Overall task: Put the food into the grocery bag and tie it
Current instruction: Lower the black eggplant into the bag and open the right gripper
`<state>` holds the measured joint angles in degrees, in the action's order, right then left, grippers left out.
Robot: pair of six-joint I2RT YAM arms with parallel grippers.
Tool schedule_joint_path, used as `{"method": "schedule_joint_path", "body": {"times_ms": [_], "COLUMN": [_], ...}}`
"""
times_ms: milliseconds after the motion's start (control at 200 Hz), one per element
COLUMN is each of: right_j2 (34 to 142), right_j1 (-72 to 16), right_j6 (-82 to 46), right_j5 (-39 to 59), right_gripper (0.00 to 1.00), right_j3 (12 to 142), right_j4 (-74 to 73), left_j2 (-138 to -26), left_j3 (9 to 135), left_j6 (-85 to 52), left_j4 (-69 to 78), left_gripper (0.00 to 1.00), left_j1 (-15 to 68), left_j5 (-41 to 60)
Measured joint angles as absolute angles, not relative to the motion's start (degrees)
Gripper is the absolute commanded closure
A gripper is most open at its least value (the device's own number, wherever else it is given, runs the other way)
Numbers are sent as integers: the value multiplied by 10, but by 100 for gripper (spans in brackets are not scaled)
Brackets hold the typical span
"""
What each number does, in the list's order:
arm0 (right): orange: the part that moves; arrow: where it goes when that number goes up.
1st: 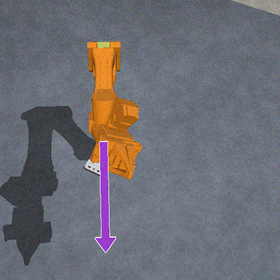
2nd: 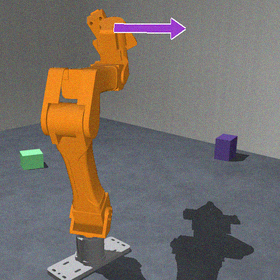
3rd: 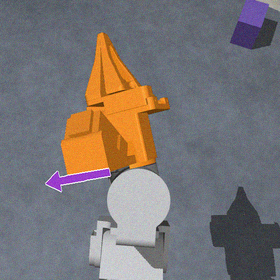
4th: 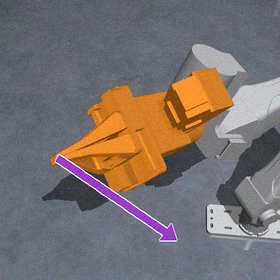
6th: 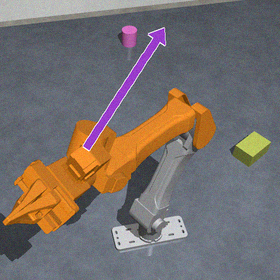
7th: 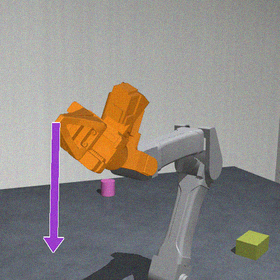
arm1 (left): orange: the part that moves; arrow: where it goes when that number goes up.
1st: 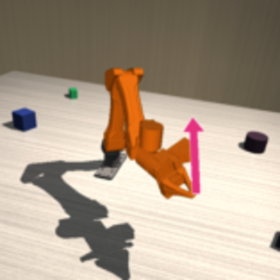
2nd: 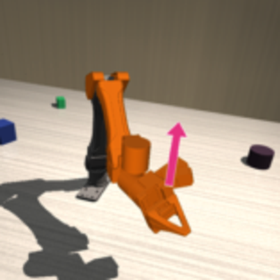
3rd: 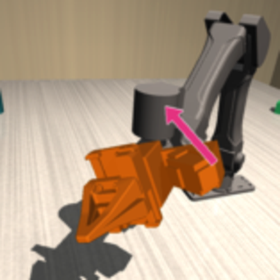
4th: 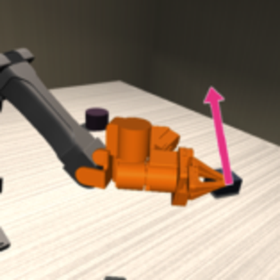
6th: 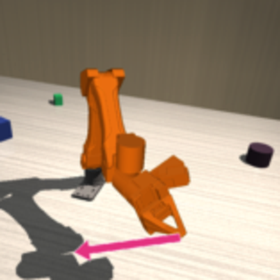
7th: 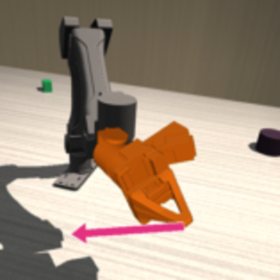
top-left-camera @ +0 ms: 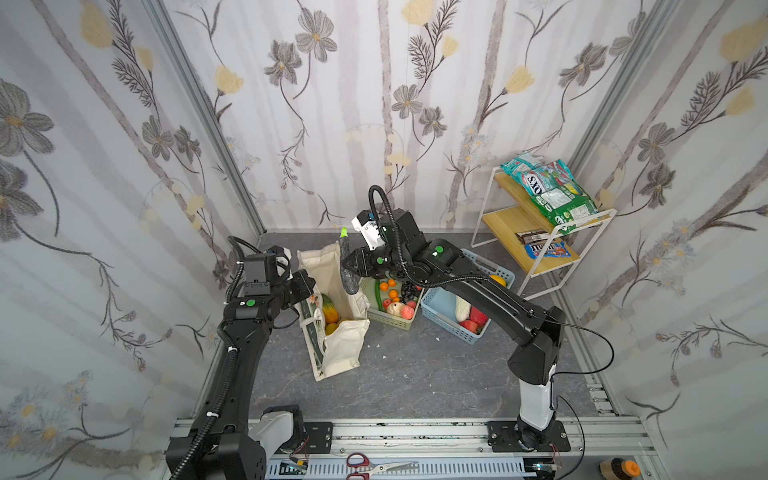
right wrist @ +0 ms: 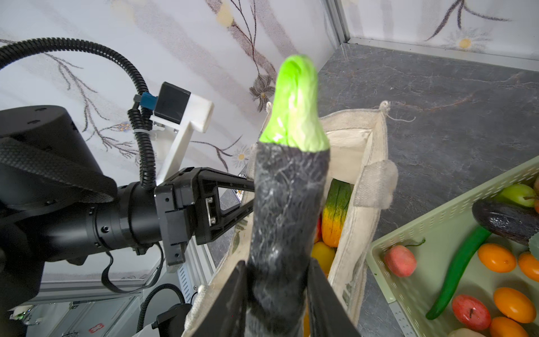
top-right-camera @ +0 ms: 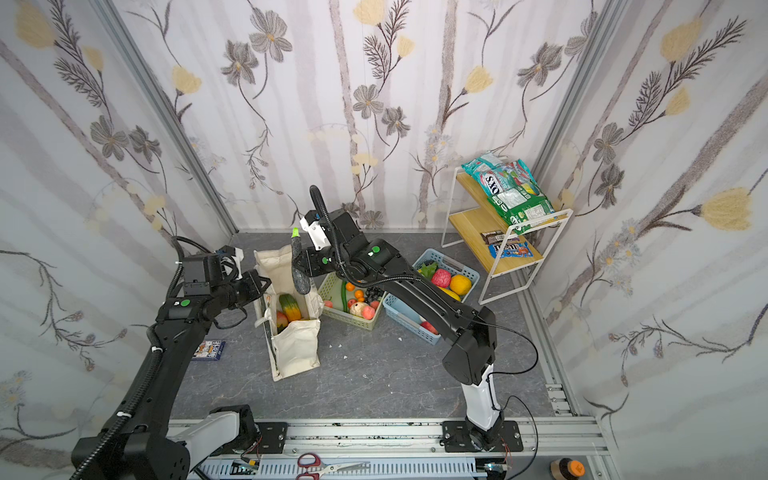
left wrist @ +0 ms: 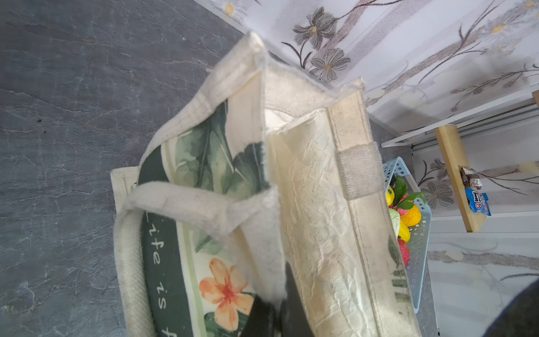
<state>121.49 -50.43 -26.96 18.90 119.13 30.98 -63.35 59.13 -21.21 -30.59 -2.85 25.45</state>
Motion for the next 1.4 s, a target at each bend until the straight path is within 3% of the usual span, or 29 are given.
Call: {"method": "schedule_joint_path", "body": {"times_ms": [1404], "right_j2": [1342], "right_j1": [-544], "right_j6": [-248], "right_j5": [207], "right_gripper": [67], "right_j3": [1187], "right_j4": [335], "left_j2": [-621], "left_j3": [612], "left_j6": [-217], "left_j4": [-316], "left_gripper": [100], "left_j1": [-7], "left_j5": [246]}}
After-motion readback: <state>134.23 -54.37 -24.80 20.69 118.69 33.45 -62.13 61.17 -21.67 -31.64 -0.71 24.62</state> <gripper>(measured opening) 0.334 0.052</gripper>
